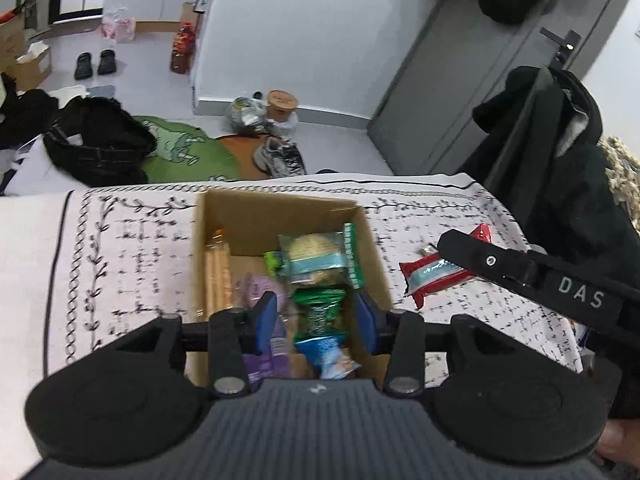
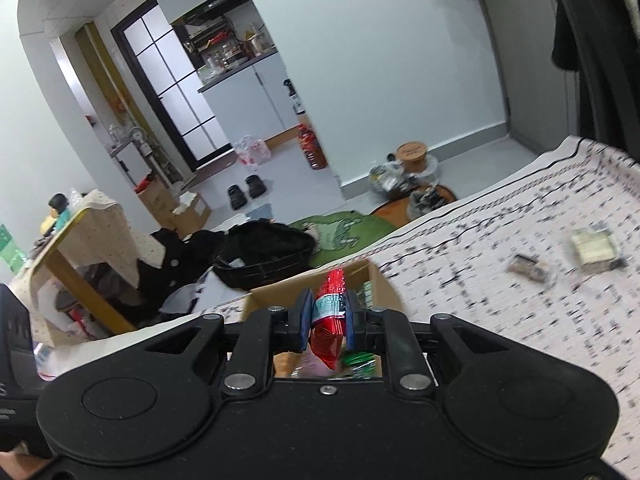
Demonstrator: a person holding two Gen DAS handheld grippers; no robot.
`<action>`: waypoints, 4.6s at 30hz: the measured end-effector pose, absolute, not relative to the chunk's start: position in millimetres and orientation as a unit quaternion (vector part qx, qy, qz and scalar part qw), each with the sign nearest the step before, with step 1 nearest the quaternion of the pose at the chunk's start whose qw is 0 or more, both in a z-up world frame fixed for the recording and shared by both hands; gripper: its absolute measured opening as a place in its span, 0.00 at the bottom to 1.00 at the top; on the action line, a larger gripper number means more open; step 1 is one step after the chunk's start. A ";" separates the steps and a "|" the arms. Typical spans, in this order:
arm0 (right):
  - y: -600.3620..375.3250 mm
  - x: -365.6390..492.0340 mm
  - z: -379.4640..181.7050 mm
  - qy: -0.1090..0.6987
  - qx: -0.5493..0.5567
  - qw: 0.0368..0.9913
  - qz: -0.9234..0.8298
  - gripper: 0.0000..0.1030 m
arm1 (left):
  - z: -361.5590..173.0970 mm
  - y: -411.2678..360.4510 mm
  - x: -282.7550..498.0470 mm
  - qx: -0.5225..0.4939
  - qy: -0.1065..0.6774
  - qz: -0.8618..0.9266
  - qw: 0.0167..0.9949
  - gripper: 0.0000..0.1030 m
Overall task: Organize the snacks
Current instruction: 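Carry both packets over the cardboard box and open both tools to drop them, then move both open tools from the box back over the remaining snacks, then grasp the white bread packet with the right tool while the left tool grasps the small brown bar, then carry both snacks over the cardboard box and open both tools to drop them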
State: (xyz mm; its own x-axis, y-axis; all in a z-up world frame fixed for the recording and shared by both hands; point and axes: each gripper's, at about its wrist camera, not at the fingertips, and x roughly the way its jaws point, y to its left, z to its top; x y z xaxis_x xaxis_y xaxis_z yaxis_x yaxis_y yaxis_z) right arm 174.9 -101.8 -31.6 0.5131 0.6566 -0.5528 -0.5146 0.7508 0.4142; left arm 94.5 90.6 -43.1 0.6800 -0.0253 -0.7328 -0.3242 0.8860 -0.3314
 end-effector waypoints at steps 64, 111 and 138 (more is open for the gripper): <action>-293.3 262.0 -77.6 0.393 0.162 0.888 0.176 1.00 | -47.5 -49.7 222.2 -0.136 0.392 0.014 0.910 1.00; -252.7 356.5 -156.6 0.423 0.120 0.871 0.219 0.81 | -152.5 -61.5 345.0 -0.130 0.477 0.088 0.865 0.28; -230.9 302.1 -94.9 0.383 0.102 0.892 0.216 0.48 | -76.6 -24.0 254.1 -0.179 0.411 0.043 0.893 0.23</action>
State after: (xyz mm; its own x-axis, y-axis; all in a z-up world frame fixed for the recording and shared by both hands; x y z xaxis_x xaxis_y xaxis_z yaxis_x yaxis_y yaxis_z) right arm 302.1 -230.9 -94.9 0.6129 0.4637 -0.6397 -0.3066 0.8858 0.3483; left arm 254.1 -24.0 -76.6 0.6591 -0.0697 -0.7489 -0.2248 0.9319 -0.2846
